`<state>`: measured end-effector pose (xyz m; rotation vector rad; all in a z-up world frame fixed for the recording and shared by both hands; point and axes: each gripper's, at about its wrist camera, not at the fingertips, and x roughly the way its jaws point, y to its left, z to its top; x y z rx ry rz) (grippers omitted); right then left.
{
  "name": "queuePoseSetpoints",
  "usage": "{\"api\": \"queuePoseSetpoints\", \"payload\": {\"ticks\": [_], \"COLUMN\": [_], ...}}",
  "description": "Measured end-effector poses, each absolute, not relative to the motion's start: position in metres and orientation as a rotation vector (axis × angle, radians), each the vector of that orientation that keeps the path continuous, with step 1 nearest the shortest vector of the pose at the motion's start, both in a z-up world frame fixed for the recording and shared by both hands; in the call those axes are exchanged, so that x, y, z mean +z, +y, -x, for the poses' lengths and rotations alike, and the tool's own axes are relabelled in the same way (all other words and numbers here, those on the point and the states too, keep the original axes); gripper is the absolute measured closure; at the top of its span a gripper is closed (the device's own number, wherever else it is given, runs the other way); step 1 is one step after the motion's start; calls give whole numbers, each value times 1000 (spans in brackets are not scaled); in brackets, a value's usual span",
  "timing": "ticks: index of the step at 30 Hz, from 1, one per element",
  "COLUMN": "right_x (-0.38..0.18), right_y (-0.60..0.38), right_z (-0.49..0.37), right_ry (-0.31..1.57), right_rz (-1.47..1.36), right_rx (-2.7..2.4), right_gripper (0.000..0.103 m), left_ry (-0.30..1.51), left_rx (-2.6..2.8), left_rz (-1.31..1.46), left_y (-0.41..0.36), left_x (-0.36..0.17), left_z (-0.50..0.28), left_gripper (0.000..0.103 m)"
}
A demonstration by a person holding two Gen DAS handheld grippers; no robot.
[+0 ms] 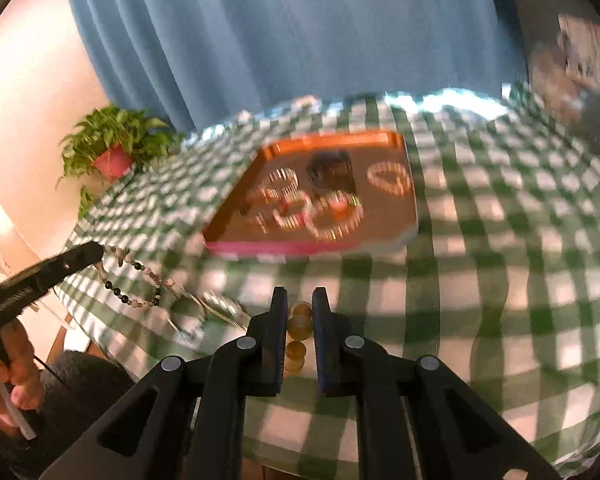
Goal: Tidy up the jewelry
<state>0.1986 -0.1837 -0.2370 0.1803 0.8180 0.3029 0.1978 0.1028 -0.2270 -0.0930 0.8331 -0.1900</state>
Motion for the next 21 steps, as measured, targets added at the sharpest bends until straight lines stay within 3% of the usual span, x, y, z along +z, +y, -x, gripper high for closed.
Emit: {"api": "queuePoseSetpoints", "payload": {"ticks": [3,9,11,15,17,19,20,21], "right_x": [-266,-283,-284,-285,-285,-286,-286,-285], "right_y": [-190,-191,-190,-171,-158,-152,-153,-152], "right_z": [-200,-203,-202,-200,-201,-203,-206,-208], "right_ry": [876,911,904,885,875,867,867,863], "right_rz": [-162,-84,-73,8,91,115,100,112], "right_rx": [288,254,263,281,257,241,234,210], "right_gripper": [91,90,85,60,57,61,72,90], "left_ry": [943,962,951,925,921,938,948,958], "left_rx": [-117,-121,-116,-84,-82,-96,-101,-92], "left_rz": [97,84,60,-1,-16,-17,3,28], "left_y": [125,136,131,124,123,122,123,124], "left_x": [-270,-285,-285,-288,-288,-287,-287,-286], "left_z": [-205,-205,-204,-208,-211,-216,-217,-218], "left_gripper": [95,93,92,89,89,94,95,95]}}
